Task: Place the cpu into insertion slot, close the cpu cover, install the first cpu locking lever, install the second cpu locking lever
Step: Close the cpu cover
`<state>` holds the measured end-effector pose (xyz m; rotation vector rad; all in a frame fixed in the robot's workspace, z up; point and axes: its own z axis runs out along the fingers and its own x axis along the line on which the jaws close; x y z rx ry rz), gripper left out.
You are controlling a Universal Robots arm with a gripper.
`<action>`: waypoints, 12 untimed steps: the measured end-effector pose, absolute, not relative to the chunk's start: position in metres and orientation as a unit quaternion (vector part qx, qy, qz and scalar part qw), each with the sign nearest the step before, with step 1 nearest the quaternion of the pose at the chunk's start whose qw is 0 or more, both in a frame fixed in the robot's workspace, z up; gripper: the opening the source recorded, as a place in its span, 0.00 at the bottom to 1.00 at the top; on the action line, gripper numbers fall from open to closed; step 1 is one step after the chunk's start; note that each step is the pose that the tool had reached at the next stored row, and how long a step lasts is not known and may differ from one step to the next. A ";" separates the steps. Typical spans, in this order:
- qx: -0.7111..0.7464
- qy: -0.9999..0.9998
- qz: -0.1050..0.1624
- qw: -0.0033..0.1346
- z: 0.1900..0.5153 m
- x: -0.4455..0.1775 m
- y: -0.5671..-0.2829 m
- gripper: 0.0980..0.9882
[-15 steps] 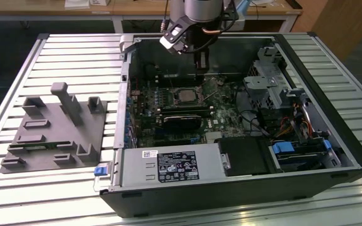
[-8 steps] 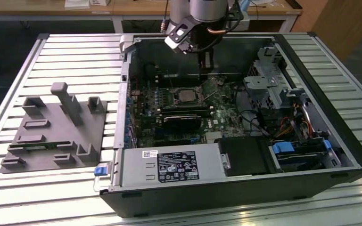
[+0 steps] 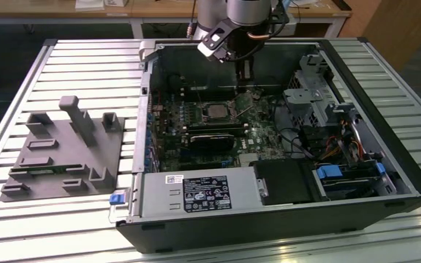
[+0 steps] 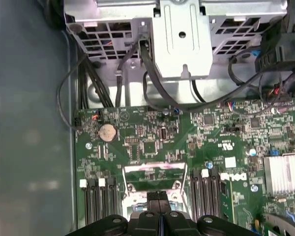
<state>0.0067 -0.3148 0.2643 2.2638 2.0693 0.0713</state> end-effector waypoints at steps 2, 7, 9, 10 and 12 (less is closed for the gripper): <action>0.737 0.674 0.023 0.037 0.264 0.009 -0.315 0.01; 0.737 0.674 0.023 0.037 0.264 0.016 -0.315 0.01; 0.737 0.674 0.023 0.037 0.264 0.021 -0.315 0.01; 0.737 0.674 0.023 0.037 0.264 0.024 -0.315 0.01; 0.737 0.674 0.023 0.037 0.264 0.029 -0.315 0.01</action>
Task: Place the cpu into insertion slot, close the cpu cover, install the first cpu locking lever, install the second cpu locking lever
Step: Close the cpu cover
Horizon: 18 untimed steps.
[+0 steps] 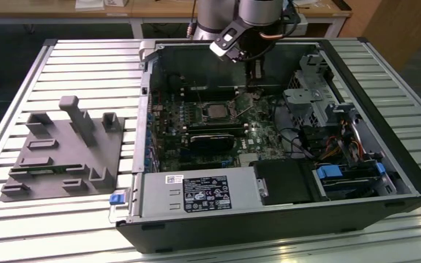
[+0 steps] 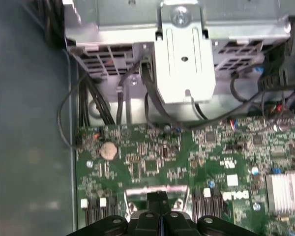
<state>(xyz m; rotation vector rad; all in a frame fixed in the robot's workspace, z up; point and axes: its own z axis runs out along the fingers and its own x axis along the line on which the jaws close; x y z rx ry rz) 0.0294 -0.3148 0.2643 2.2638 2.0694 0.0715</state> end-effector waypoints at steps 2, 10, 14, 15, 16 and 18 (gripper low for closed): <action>0.737 0.674 0.023 0.037 0.264 0.035 -0.315 0.01; 0.737 0.674 0.023 0.037 0.264 0.055 -0.315 0.01; 0.738 0.674 0.023 0.036 0.262 0.058 -0.315 0.01; 0.738 0.674 0.023 0.036 0.261 0.059 -0.315 0.01; 0.738 0.674 0.023 0.036 0.261 0.059 -0.315 0.01; 0.738 0.674 0.023 0.036 0.261 0.059 -0.315 0.01</action>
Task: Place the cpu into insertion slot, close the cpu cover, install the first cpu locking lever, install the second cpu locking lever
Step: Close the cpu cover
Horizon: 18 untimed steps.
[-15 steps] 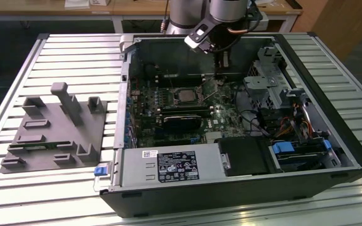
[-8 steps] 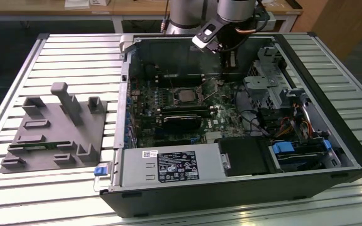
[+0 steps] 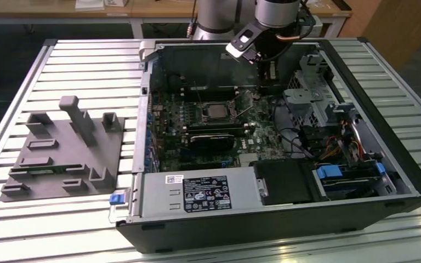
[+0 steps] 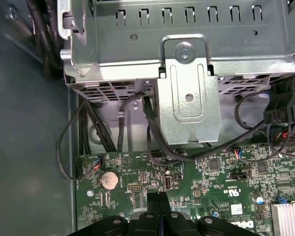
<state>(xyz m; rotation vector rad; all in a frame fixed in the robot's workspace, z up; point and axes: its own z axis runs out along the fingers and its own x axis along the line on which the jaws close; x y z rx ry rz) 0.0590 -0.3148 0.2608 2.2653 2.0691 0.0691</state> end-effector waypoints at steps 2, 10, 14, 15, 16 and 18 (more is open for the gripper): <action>0.738 0.674 0.023 0.036 0.261 0.059 -0.315 0.01; 0.738 0.674 0.022 0.036 0.249 0.059 -0.315 0.01; 0.738 0.674 0.023 0.033 0.244 0.059 -0.315 0.01; 0.738 0.674 0.024 0.032 0.243 0.059 -0.315 0.01; 0.738 0.674 0.025 0.030 0.242 0.059 -0.315 0.01; 0.738 0.674 0.027 0.028 0.241 0.059 -0.316 0.01</action>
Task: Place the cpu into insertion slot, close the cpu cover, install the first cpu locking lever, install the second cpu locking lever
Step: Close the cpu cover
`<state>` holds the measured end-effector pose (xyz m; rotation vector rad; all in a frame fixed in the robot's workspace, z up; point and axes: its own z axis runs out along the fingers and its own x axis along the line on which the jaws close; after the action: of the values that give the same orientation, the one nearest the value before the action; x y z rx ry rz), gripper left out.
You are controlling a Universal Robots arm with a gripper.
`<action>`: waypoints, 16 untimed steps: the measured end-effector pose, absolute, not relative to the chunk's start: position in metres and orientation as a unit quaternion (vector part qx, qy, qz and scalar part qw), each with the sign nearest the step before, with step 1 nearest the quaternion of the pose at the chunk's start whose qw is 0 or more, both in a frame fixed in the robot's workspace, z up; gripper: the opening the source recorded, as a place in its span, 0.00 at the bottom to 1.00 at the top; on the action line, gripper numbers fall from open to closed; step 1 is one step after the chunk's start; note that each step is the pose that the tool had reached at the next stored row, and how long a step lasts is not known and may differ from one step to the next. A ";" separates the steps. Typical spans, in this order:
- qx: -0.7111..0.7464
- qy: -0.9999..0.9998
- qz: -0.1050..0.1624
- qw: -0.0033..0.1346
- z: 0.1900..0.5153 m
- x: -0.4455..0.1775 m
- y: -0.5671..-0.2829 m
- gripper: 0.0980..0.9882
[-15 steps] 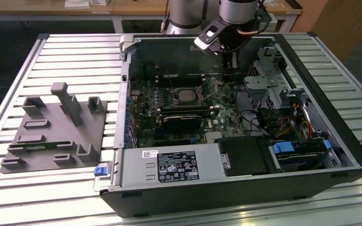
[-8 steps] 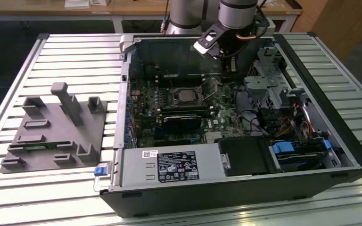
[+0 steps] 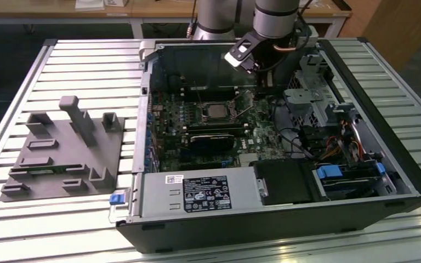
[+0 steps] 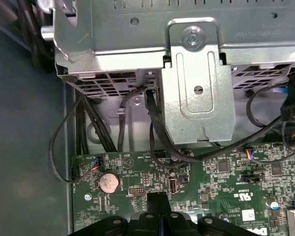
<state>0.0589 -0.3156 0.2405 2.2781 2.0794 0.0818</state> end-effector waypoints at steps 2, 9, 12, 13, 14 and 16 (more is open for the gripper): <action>0.738 0.674 0.028 0.026 0.240 0.058 -0.316 0.01; 0.738 0.674 0.029 0.025 0.239 0.053 -0.316 0.01; 0.738 0.674 0.029 0.025 0.239 0.053 -0.316 0.01; 0.738 0.674 0.029 0.025 0.239 0.053 -0.316 0.01; 0.738 0.674 0.029 0.025 0.239 0.053 -0.316 0.01; 0.738 0.674 0.029 0.025 0.239 0.052 -0.316 0.01</action>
<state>0.0524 -0.3161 0.2388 2.2832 2.0831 0.0912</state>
